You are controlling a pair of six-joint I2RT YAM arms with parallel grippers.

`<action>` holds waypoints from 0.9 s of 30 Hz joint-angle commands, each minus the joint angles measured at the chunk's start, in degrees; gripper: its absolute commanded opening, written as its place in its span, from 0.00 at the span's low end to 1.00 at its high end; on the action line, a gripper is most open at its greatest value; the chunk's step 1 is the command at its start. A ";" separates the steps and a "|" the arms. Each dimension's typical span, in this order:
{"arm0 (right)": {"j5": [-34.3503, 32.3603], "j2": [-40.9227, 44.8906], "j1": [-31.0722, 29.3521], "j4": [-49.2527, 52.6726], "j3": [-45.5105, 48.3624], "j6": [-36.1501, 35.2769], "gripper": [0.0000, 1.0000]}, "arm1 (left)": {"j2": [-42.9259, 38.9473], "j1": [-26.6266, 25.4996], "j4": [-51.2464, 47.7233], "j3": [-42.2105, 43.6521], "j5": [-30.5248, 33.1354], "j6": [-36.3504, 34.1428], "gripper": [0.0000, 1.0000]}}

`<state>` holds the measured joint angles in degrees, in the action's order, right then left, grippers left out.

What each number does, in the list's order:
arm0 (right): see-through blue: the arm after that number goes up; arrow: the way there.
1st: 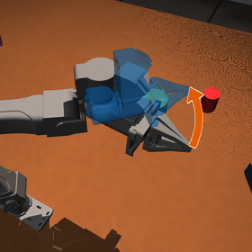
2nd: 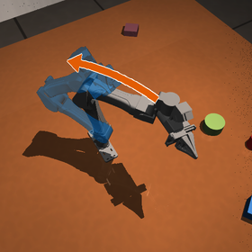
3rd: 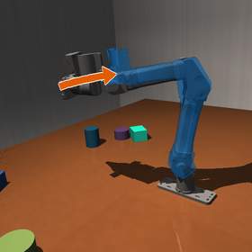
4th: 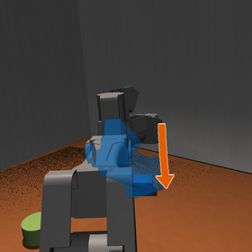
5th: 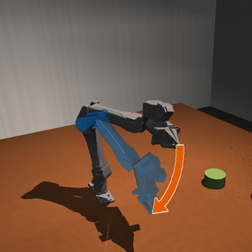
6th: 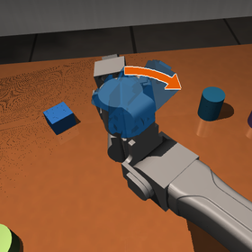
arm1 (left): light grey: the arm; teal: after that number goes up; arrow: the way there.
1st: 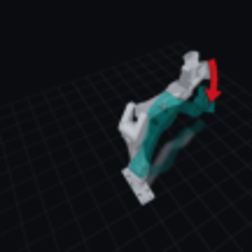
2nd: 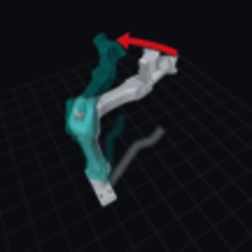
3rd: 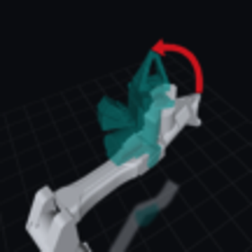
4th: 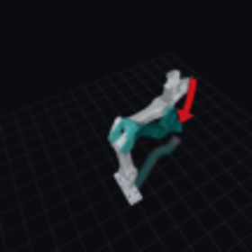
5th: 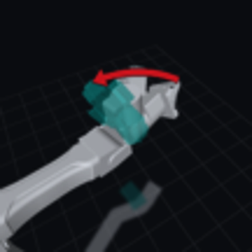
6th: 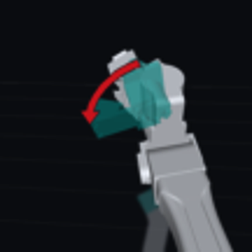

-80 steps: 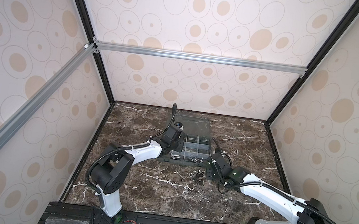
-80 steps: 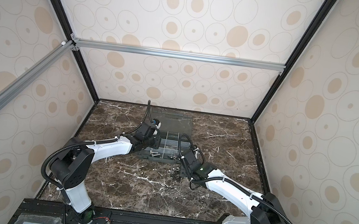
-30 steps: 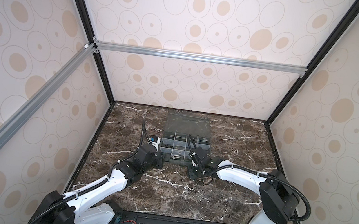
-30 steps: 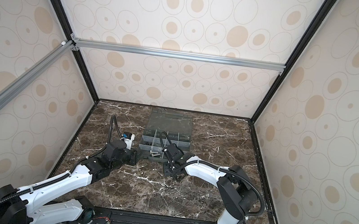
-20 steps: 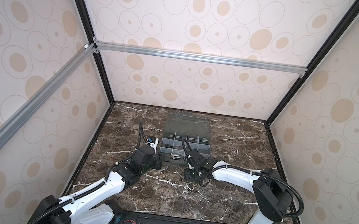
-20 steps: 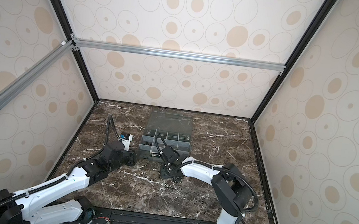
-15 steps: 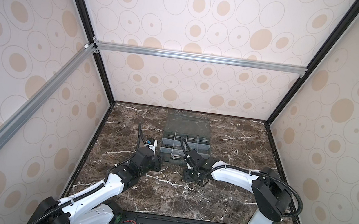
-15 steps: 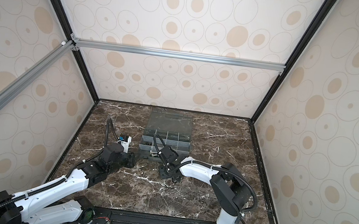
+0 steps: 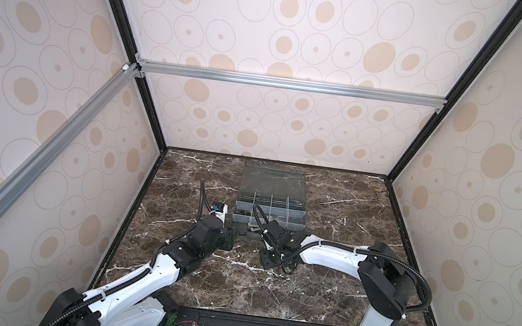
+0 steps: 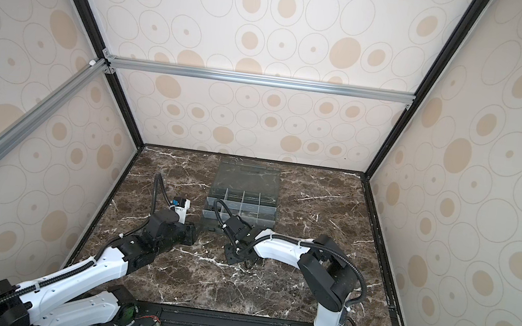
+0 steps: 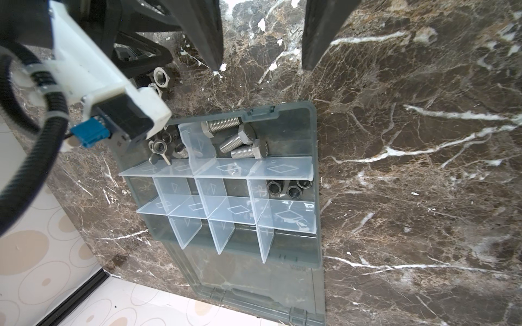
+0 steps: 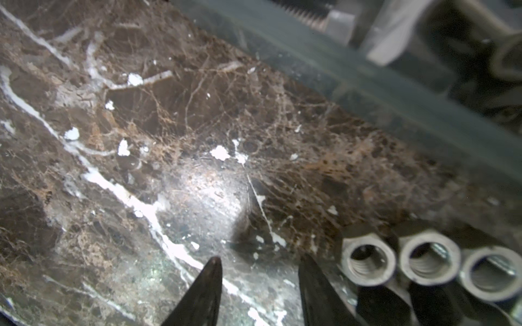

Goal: Sort the screws and nuts into containers
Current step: 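Lower the right gripper onto a silver hex nut and close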

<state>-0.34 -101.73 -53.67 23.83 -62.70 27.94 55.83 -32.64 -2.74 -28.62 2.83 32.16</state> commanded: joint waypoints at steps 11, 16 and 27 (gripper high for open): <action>-7.01 -1.05 1.42 6.73 -4.50 -2.46 0.48 | -0.89 0.39 -1.81 -0.38 0.25 0.44 0.46; -6.06 -2.41 1.51 6.18 -4.32 -2.28 0.48 | -1.47 0.39 -1.84 0.05 0.33 0.62 0.46; -0.55 -3.08 1.07 4.28 -3.81 -1.16 0.47 | -1.53 0.39 -1.47 0.41 0.20 0.75 0.46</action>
<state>-3.16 -104.20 -52.16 28.29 -66.30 26.44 55.16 -32.62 -3.68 -28.38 2.81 32.18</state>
